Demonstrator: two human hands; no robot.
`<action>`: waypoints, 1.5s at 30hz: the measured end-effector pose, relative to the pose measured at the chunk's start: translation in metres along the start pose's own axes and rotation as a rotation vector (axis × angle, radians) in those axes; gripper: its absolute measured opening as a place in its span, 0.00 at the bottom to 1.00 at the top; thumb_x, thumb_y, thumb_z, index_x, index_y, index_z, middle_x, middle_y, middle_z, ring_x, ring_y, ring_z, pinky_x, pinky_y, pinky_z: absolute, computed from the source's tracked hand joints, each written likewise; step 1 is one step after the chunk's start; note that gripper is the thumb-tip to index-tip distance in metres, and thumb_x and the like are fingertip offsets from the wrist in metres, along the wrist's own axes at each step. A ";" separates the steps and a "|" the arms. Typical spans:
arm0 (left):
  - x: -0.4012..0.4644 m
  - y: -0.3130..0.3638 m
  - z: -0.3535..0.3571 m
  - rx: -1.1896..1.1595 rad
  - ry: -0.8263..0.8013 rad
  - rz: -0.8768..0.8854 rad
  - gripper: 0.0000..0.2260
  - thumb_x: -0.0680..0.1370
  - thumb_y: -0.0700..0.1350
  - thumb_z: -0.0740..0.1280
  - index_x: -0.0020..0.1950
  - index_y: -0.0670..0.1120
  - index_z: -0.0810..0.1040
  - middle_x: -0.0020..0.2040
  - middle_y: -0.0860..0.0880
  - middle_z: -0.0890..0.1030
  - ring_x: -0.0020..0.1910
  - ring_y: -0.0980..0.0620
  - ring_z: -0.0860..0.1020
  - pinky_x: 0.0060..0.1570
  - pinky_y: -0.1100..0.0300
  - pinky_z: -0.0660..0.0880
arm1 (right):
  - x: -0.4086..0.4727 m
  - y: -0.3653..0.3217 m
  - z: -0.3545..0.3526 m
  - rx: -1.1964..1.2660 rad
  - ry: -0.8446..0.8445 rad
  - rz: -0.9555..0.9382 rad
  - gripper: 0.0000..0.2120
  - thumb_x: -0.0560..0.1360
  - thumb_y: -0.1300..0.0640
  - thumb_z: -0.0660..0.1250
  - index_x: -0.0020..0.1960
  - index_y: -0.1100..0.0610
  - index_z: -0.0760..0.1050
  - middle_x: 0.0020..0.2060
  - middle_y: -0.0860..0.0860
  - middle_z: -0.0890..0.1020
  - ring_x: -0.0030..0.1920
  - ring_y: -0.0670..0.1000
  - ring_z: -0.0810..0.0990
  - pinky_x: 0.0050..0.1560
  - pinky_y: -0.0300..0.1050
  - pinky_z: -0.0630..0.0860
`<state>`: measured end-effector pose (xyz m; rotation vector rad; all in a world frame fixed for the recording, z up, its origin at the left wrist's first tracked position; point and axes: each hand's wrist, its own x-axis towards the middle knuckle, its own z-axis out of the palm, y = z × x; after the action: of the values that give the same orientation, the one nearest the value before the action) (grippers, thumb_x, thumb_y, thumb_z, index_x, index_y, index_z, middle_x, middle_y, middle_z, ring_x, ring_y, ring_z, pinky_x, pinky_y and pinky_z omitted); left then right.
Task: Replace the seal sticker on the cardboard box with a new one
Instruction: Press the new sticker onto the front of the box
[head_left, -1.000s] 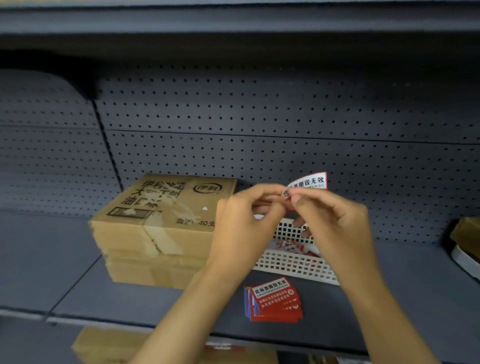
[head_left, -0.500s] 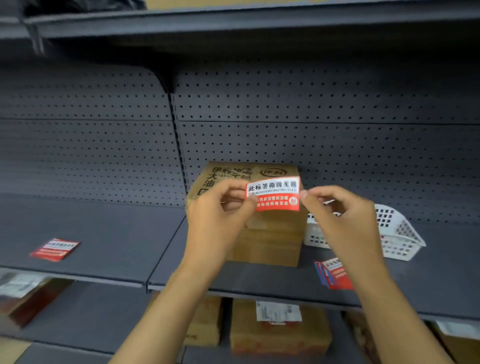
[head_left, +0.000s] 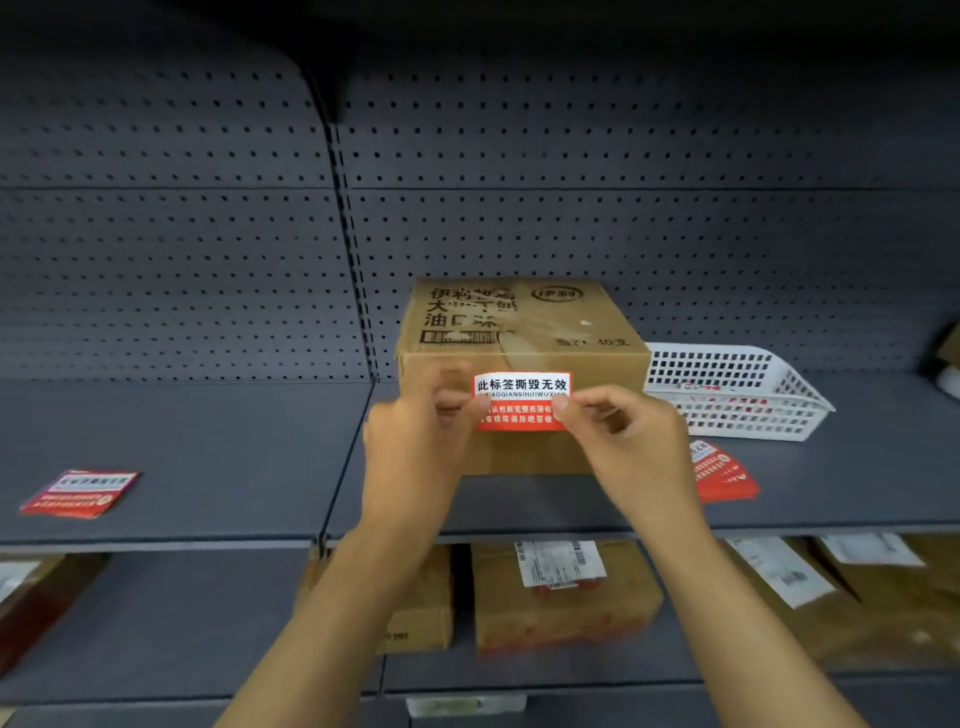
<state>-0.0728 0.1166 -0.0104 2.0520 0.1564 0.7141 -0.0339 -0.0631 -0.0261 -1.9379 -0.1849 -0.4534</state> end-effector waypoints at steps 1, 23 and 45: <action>0.000 -0.005 0.003 0.005 -0.001 -0.014 0.16 0.75 0.51 0.75 0.60 0.56 0.75 0.41 0.58 0.86 0.43 0.62 0.83 0.45 0.64 0.79 | -0.001 0.006 0.004 -0.016 0.010 0.007 0.07 0.74 0.47 0.75 0.44 0.51 0.87 0.37 0.44 0.86 0.38 0.43 0.81 0.42 0.39 0.77; 0.001 -0.058 0.054 -0.163 0.195 -0.050 0.05 0.72 0.52 0.77 0.46 0.54 0.87 0.51 0.54 0.76 0.40 0.53 0.80 0.46 0.64 0.80 | 0.003 0.064 0.055 0.010 0.230 -0.047 0.04 0.75 0.51 0.75 0.46 0.52 0.85 0.39 0.46 0.81 0.38 0.45 0.80 0.40 0.35 0.78; 0.002 -0.067 0.073 0.199 0.335 0.077 0.11 0.73 0.62 0.73 0.49 0.57 0.83 0.50 0.56 0.73 0.41 0.56 0.77 0.39 0.51 0.80 | 0.014 0.071 0.045 -0.394 0.342 -0.147 0.20 0.69 0.34 0.74 0.38 0.50 0.76 0.34 0.45 0.78 0.37 0.48 0.77 0.32 0.46 0.73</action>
<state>-0.0205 0.1014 -0.0926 2.1203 0.3528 1.1270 0.0126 -0.0513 -0.0962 -2.1976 -0.0144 -0.9679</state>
